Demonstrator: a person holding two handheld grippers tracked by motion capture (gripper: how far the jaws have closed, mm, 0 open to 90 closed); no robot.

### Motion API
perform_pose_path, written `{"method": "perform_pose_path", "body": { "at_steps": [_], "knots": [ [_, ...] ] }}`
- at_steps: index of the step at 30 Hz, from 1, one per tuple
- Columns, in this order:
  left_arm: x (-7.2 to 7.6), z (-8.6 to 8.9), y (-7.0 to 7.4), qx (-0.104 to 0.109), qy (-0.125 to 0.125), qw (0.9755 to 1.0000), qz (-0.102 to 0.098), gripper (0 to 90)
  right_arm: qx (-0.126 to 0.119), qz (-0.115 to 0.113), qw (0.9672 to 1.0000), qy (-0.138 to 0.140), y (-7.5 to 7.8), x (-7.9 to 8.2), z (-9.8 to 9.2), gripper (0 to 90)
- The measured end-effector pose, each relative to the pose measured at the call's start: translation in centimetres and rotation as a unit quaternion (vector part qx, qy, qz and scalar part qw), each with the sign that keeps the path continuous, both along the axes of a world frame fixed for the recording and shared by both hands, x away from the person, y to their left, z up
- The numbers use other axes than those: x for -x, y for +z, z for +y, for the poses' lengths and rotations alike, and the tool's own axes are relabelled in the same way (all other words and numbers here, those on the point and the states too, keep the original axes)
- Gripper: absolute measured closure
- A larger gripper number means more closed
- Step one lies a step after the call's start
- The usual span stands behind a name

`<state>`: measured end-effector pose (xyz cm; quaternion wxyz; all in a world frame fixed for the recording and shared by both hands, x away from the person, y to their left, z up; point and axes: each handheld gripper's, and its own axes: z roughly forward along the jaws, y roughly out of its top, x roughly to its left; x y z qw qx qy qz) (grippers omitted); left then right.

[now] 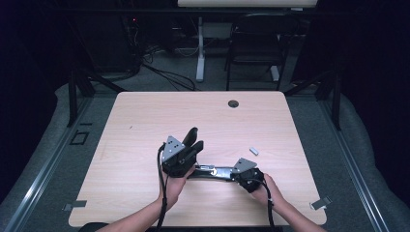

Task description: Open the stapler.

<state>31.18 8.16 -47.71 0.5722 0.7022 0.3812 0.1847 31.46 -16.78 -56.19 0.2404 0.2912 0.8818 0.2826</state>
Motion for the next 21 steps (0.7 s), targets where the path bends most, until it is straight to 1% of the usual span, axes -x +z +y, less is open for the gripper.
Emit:
{"method": "perform_pose_path", "body": {
  "at_steps": [5,6,9,10,12,15,21],
  "knots": [
    [0.0,0.5,0.1,0.001,0.001,1.0000,0.000,90.0,0.000,0.000,1.0000,0.000,0.0,0.0,0.0,90.0],
    [0.1,0.6,0.2,-0.002,0.000,1.0000,0.000,90.0,0.001,0.000,1.0000,0.000,0.0,0.0,0.0,90.0],
    [0.2,0.7,0.2,-0.002,0.000,1.0000,-0.001,90.0,0.001,0.000,1.0000,0.001,0.0,0.0,0.0,90.0],
    [0.2,0.7,0.2,0.000,0.002,1.0000,-0.001,90.0,0.001,-0.001,1.0000,0.001,0.0,0.0,0.0,90.0],
    [0.3,0.9,0.3,-0.004,0.000,1.0000,0.000,90.0,0.002,-0.001,1.0000,0.002,0.0,0.0,0.0,90.0],
    [0.4,1.0,0.3,-0.002,0.004,1.0000,-0.003,90.0,0.001,0.000,1.0000,0.001,0.0,0.0,0.0,90.0],
    [0.4,1.2,0.4,-0.006,0.005,1.0000,-0.004,90.0,0.001,0.000,1.0000,0.001,0.0,0.0,0.0,90.0]
  ]
}}
